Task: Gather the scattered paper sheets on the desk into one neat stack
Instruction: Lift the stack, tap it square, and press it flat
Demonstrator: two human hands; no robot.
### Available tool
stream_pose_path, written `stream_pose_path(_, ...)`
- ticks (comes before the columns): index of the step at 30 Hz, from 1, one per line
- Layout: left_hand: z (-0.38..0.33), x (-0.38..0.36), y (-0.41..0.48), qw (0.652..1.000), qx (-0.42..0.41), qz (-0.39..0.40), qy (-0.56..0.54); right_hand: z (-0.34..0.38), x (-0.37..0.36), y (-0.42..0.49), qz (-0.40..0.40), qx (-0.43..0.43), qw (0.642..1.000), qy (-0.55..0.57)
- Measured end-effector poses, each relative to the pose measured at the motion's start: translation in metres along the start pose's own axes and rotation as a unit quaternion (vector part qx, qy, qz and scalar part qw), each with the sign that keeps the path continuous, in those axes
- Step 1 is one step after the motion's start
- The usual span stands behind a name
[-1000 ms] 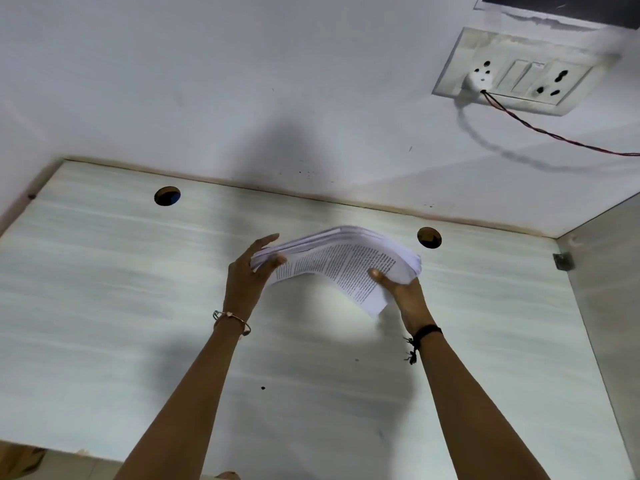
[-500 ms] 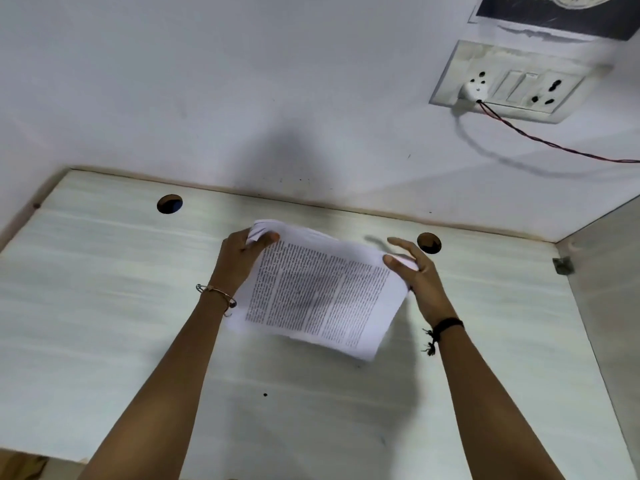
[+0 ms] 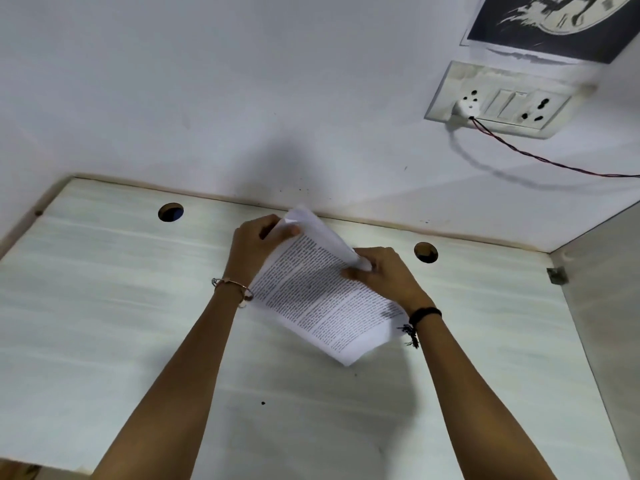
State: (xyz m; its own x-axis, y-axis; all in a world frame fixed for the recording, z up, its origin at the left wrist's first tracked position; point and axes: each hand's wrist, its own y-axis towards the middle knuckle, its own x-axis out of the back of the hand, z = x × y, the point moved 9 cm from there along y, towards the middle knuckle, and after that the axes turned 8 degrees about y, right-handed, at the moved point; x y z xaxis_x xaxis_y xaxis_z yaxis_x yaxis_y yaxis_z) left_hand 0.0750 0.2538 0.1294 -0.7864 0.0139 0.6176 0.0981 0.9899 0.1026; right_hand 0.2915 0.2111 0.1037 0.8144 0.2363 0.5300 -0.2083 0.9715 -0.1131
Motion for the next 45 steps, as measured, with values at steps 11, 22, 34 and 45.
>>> stream_pose_path(11,0.066,-0.069,-0.073,0.863,0.186,0.185,-0.432,0.002,0.038,-0.005,-0.050,-0.036,0.959,0.278)
stream_pose_path(22,0.038,-0.055,-0.054,0.939,0.165,0.025,-0.301,-0.030,0.004,-0.015,-0.178,-0.052,0.915,0.359)
stream_pose_path(34,0.066,-0.065,-0.063,0.947,0.190,0.029,-0.259,-0.045,-0.003,-0.021,-0.174,-0.089,0.930,0.312)
stream_pose_path(45,0.048,-0.038,-0.034,0.990,0.131,-0.041,-0.041,0.051,0.072,-0.015,-0.210,0.086,0.967,0.115)
